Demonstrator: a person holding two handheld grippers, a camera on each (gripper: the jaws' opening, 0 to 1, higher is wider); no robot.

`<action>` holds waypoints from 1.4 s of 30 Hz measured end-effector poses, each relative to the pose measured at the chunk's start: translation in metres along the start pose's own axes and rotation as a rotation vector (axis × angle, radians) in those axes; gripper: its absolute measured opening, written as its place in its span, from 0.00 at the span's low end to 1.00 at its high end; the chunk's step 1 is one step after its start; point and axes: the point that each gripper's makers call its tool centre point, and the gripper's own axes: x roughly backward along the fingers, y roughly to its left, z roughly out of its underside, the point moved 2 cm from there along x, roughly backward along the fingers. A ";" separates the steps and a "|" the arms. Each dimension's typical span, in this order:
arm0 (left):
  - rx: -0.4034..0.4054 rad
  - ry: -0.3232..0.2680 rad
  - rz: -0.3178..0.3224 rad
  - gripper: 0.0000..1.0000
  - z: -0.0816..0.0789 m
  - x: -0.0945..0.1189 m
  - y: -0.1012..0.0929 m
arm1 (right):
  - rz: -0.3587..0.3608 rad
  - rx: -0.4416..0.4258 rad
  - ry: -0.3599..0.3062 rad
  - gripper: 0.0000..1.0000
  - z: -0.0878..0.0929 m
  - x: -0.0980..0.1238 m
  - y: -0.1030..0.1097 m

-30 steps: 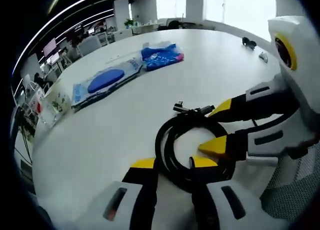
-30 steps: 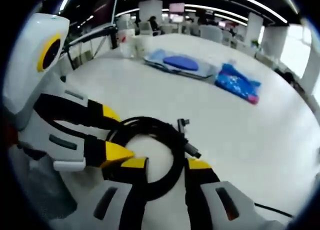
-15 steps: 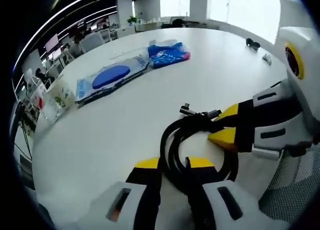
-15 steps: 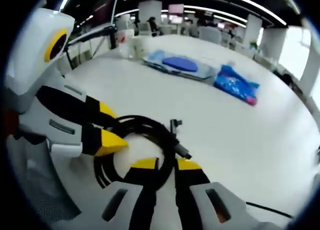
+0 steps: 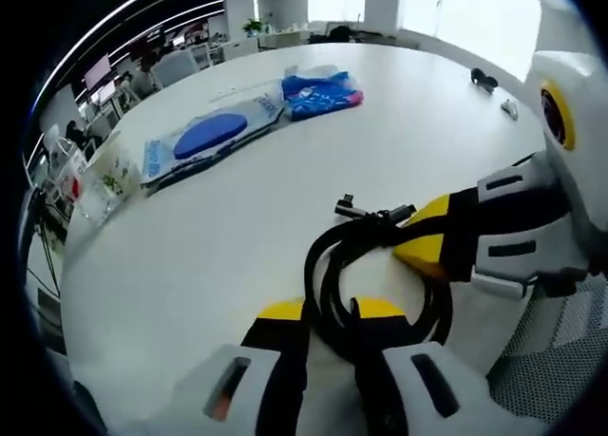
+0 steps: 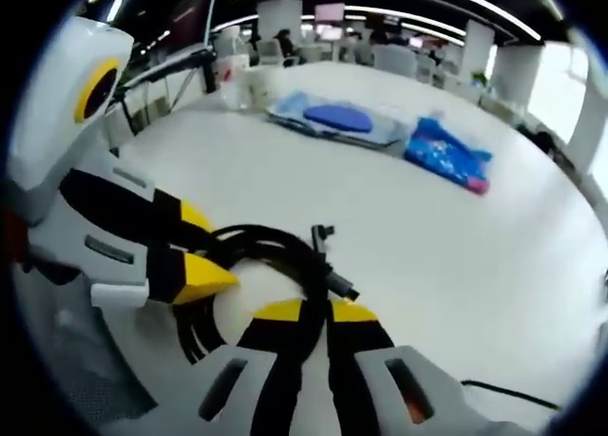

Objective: Arrange the tabletop items into an orderly group along one side of the table until the central work area is clear of visible clutter.

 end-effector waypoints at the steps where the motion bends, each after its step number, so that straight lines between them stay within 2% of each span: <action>1: 0.000 0.000 0.000 0.14 0.000 0.000 0.000 | -0.003 -0.014 0.002 0.04 0.000 0.000 0.000; 17: 0.029 0.019 -0.007 0.12 0.001 0.008 0.005 | -0.033 -0.069 -0.004 0.02 -0.005 0.005 0.006; 26: 0.042 0.017 -0.009 0.11 -0.004 0.013 0.008 | -0.039 -0.093 -0.013 0.02 -0.011 0.010 0.006; 34: 0.060 0.001 -0.011 0.11 -0.012 0.017 0.011 | -0.042 -0.082 -0.034 0.02 -0.023 0.013 0.003; 42: 0.074 -0.022 -0.011 0.11 -0.028 0.019 0.021 | -0.041 -0.103 -0.063 0.02 -0.037 0.015 -0.002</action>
